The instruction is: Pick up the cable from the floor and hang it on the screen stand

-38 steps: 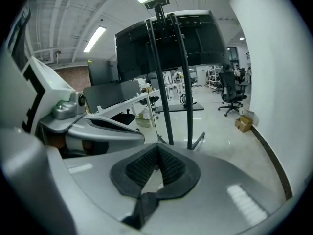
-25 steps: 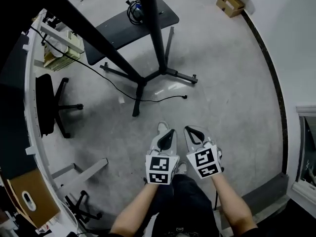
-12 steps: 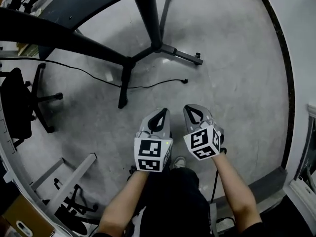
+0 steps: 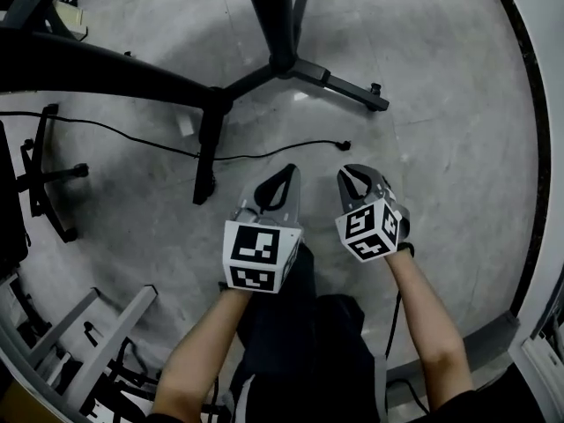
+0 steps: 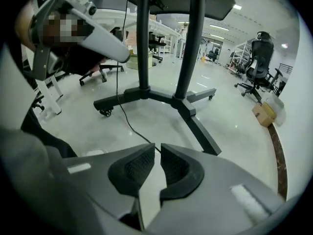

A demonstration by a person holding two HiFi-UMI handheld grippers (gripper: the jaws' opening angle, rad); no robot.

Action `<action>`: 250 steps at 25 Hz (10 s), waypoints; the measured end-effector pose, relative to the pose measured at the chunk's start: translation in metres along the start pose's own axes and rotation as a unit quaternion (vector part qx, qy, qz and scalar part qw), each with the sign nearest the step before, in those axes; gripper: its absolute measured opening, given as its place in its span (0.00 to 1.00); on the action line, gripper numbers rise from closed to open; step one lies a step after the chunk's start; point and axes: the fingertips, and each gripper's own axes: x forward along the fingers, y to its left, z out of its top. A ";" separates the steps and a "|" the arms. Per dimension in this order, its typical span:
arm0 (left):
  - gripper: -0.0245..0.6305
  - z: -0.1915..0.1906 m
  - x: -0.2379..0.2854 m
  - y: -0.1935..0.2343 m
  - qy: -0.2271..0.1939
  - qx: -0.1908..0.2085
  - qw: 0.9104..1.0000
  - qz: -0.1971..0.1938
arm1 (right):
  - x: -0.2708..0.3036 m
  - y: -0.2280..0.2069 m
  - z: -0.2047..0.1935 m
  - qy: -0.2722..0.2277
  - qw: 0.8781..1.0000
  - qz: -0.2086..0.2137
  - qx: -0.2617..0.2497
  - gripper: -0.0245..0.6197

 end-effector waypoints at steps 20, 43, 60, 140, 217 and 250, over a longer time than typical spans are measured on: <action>0.04 -0.056 0.103 0.061 -0.036 0.051 0.997 -0.039 | 0.174 -0.021 -0.112 0.132 0.951 0.027 -0.279 0.26; 0.04 -0.066 0.089 0.069 -0.038 0.078 0.996 -0.028 | 0.172 -0.051 -0.099 0.174 0.894 -0.015 -0.413 0.20; 0.05 -0.004 -0.023 0.024 0.003 0.135 0.991 0.005 | -0.019 -0.077 0.002 0.149 0.875 -0.104 -0.449 0.20; 0.07 0.357 -0.399 -0.151 -0.172 0.271 0.936 0.148 | -0.974 0.025 0.494 -0.218 0.711 -0.438 -0.505 0.20; 0.07 0.822 -0.677 0.034 -0.136 0.178 0.949 0.220 | -0.875 -0.281 0.805 -0.369 0.804 -0.400 -0.240 0.20; 0.07 0.785 -0.698 0.076 0.081 0.000 0.935 0.346 | -0.861 -0.274 0.810 -0.407 0.828 -0.312 -0.228 0.20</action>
